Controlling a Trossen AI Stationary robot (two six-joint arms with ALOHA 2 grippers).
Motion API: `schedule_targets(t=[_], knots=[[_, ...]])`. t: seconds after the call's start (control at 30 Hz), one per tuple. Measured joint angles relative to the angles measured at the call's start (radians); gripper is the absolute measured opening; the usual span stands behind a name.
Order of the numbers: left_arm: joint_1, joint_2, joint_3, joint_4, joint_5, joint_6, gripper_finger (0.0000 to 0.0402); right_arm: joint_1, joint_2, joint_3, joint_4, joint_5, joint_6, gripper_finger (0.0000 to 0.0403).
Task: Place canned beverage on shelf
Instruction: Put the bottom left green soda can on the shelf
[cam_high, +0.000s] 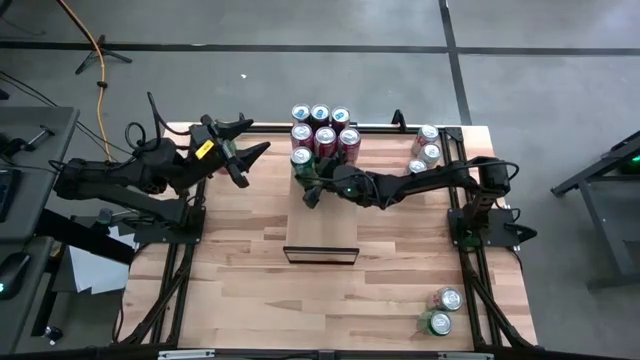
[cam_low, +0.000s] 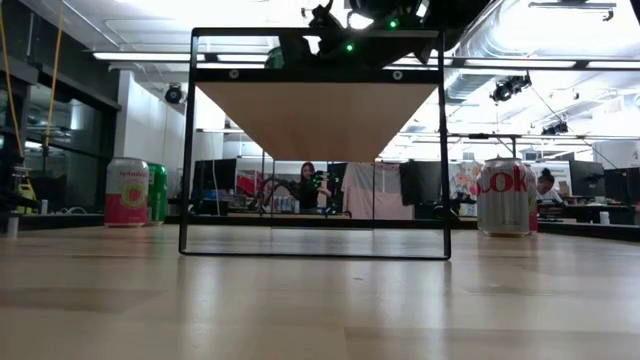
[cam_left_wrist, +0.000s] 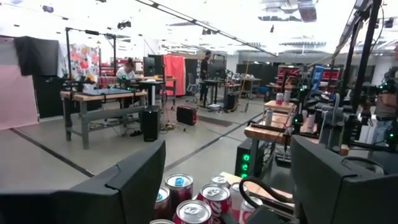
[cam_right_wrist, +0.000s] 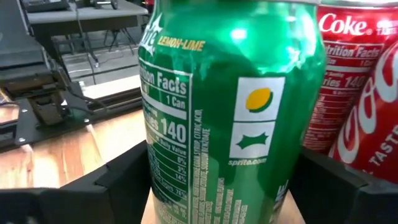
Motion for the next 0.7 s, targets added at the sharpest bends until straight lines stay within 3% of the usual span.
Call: schedule_targets(t=[0.17,0.5,0.7], knots=[[0.000,0.000,0.000,-0.015,-0.032,0.000,0.0275,0.000,0.000,0.000,-0.009,0.018,0.000,0.0331],[0.000,0.001,0.000,-0.015,-0.050,0.000,0.0275,0.001,-0.015,0.000,-0.027,0.020,-0.060,0.0336],[0.000,0.001,0.000,-0.013,-0.070,0.000,0.0275,0.001,-0.078,0.000,-0.176,0.019,-0.060,0.0337]])
